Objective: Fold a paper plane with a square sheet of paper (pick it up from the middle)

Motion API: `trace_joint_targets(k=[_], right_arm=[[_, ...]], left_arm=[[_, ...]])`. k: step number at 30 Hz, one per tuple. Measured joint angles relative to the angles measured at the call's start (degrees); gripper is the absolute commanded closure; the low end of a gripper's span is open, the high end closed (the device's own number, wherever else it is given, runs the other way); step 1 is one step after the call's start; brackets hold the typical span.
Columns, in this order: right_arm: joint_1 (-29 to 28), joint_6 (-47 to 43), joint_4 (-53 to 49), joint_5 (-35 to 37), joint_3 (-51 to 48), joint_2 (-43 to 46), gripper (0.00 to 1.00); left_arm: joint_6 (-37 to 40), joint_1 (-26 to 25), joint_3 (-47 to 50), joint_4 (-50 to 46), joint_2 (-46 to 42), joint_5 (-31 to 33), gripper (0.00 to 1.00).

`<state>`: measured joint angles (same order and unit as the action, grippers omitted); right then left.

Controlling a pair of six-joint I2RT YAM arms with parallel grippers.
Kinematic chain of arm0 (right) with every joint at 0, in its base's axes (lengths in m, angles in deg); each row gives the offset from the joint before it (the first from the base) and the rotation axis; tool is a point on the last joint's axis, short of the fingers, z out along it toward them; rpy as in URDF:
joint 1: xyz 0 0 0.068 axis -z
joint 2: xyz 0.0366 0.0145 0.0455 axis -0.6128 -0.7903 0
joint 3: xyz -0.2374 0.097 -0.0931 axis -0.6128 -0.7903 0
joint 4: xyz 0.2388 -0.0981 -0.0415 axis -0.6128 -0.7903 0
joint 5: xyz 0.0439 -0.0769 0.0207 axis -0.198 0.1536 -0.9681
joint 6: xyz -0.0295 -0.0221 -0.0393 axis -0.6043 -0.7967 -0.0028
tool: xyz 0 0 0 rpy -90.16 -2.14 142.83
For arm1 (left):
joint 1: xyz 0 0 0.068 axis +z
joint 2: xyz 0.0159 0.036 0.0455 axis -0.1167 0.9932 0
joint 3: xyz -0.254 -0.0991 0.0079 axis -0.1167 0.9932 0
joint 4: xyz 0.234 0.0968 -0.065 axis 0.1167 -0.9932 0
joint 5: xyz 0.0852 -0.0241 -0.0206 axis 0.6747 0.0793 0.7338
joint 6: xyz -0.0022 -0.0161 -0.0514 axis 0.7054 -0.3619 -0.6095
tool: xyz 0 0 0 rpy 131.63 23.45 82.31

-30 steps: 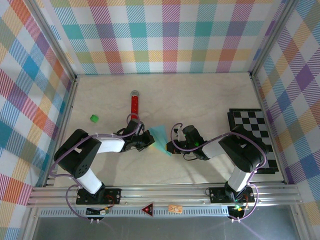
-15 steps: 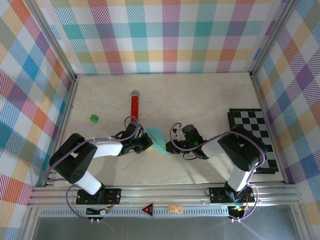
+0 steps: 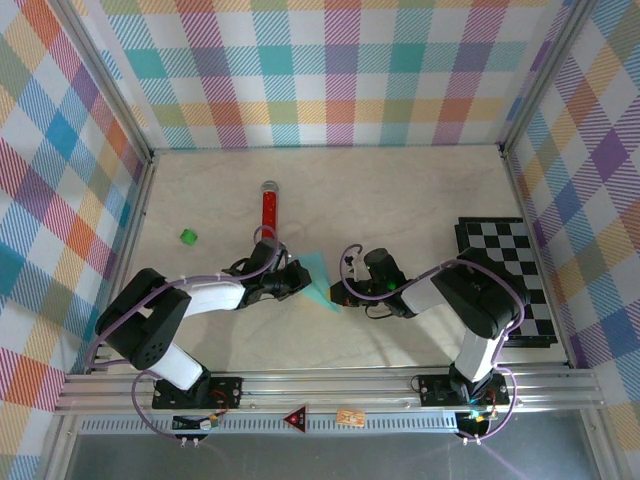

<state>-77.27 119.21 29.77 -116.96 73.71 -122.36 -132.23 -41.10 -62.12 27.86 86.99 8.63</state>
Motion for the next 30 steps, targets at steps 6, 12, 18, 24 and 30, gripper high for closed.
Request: trace_joint_targets(k=[6,12,18,24,30], right_arm=[[0.15,2.10,4.94,-0.17,-1.60,-0.92,0.93],[0.42,3.45,8.48,-0.59,-2.54,-1.88,0.93],[0.52,4.15,9.44,-0.83,-2.78,-2.14,0.93],[0.70,4.31,9.62,-1.22,-2.78,-2.36,0.94],[0.90,4.33,9.42,-1.73,-2.60,-2.47,0.94]], left_arm=[[0.46,0.00,-2.29,1.88,2.01,-1.84,0.93],[1.53,-0.02,-4.70,2.75,5.95,-2.97,0.94],[1.77,-0.02,-4.87,2.91,7.58,-2.91,0.94],[1.97,-0.02,-5.03,2.95,8.61,-2.75,0.94],[1.97,-0.02,-5.11,3.04,9.27,-2.51,0.94]])
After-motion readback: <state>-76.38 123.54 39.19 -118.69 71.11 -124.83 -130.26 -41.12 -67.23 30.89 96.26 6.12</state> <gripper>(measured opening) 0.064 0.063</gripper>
